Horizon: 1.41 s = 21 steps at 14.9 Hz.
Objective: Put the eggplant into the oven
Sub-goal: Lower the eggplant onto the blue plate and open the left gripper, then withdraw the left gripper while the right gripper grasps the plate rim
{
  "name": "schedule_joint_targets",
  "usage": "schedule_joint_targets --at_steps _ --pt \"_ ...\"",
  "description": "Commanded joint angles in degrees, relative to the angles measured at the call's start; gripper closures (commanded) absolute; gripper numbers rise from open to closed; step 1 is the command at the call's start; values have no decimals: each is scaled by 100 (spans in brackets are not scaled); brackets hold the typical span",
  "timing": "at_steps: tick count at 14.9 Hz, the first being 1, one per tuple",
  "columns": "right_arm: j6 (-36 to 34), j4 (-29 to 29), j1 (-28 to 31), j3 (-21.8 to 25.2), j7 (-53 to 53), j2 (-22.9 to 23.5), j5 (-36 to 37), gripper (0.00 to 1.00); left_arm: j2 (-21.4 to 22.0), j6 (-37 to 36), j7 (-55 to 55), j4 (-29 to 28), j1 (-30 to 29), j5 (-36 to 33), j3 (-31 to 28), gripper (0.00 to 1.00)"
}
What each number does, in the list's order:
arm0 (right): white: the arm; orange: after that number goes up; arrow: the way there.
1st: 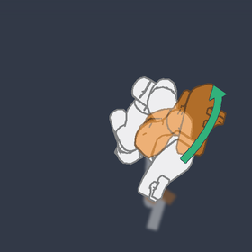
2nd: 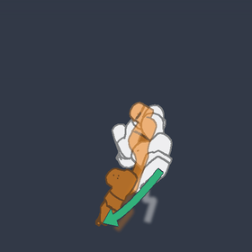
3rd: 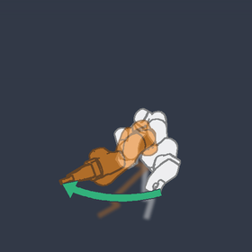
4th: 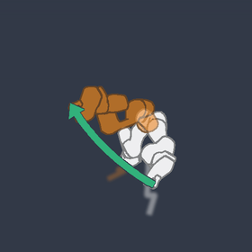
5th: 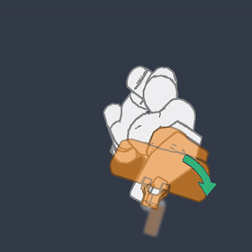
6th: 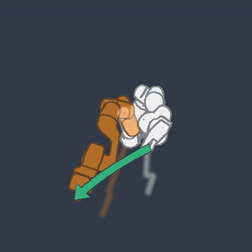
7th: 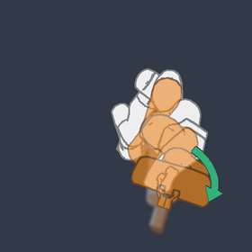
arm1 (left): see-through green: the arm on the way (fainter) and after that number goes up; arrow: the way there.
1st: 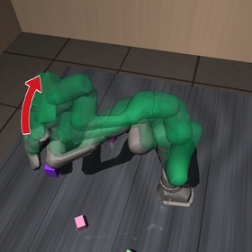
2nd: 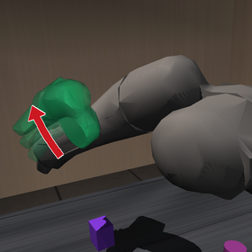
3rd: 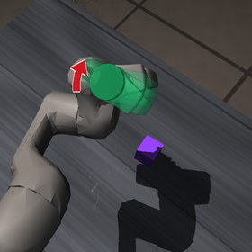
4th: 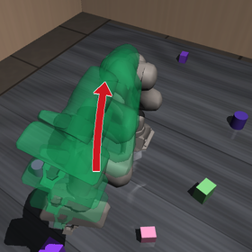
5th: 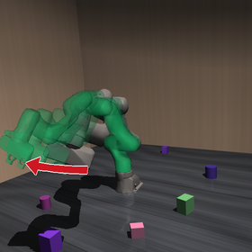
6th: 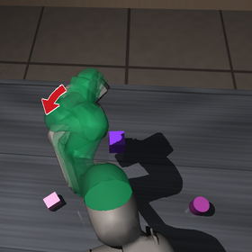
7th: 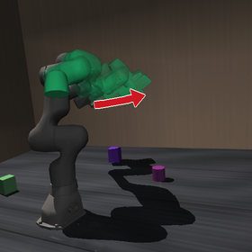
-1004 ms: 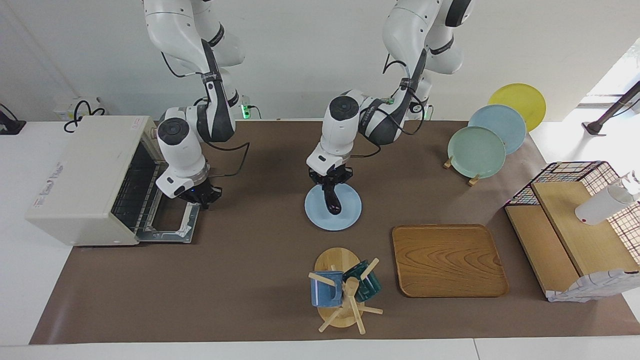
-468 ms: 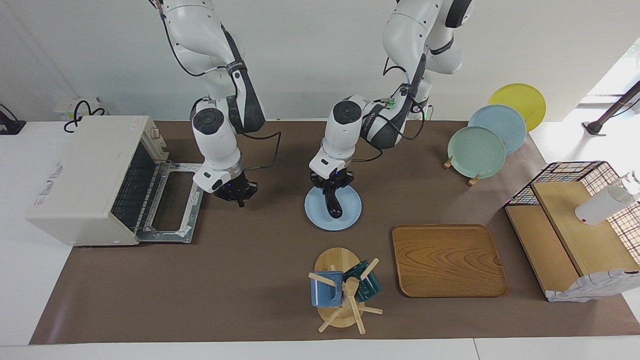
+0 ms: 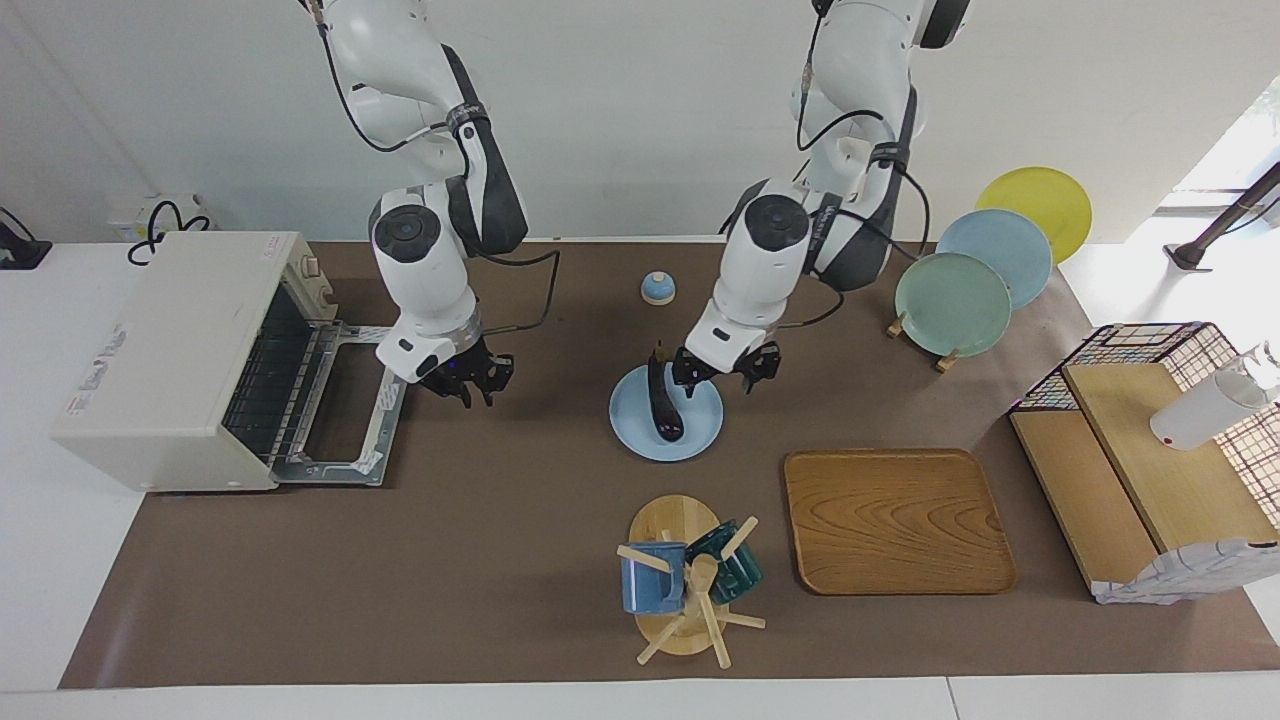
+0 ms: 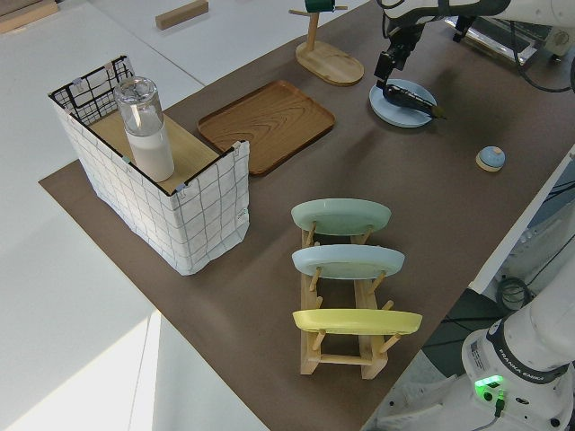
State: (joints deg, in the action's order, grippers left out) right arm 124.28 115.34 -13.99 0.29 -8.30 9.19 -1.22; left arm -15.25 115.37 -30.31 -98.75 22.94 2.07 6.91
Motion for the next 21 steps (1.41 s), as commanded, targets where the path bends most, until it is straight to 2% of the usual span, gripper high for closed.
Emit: schedule_joint_targets --at_steps 1,3,6,8,10,12,13,14,16,18,21 --pt "-412 -510 -347 -90 -23 83 -106 0 381 -725 489 242 -500 30 30 0" --pt "-867 -1307 -718 -90 -485 441 -54 0 724 -1085 1156 260 -956 30 21 0" --pt "-1895 -3327 -1455 -99 -1680 1591 25 0 1155 -1569 1983 216 -1450 22 12 0" --pt "-1900 -4183 -2114 -81 -2559 2356 113 0 1375 -1815 2318 172 -1687 -5 3 0" --pt "-1383 -4248 -2554 -90 -3071 2623 376 0 1542 -1939 2416 -20 -1758 -14 3 0" --pt "-1284 -4248 -2801 -99 -3117 2745 587 0 1753 -1939 2425 -275 -1758 -101 3 0" --pt "-1240 -4291 -3081 -73 -3299 2964 632 0 1832 -1940 2425 -337 -1758 -102 12 0" --pt "-1039 -4292 -3231 -55 -3527 3114 719 0 1850 -1940 2416 -329 -1758 -102 3 0" --pt "-976 -4265 -3251 -99 -3512 3264 1393 0 1842 -1992 2407 -172 -1758 -102 3 0" --pt "-941 -4248 -3216 -99 -3399 3274 1511 2 1780 -2438 2407 135 -1750 -110 3 0" --pt "-591 -4187 -3180 -99 -3310 3274 1441 32 1824 -2730 2407 163 -1715 -110 3 0"
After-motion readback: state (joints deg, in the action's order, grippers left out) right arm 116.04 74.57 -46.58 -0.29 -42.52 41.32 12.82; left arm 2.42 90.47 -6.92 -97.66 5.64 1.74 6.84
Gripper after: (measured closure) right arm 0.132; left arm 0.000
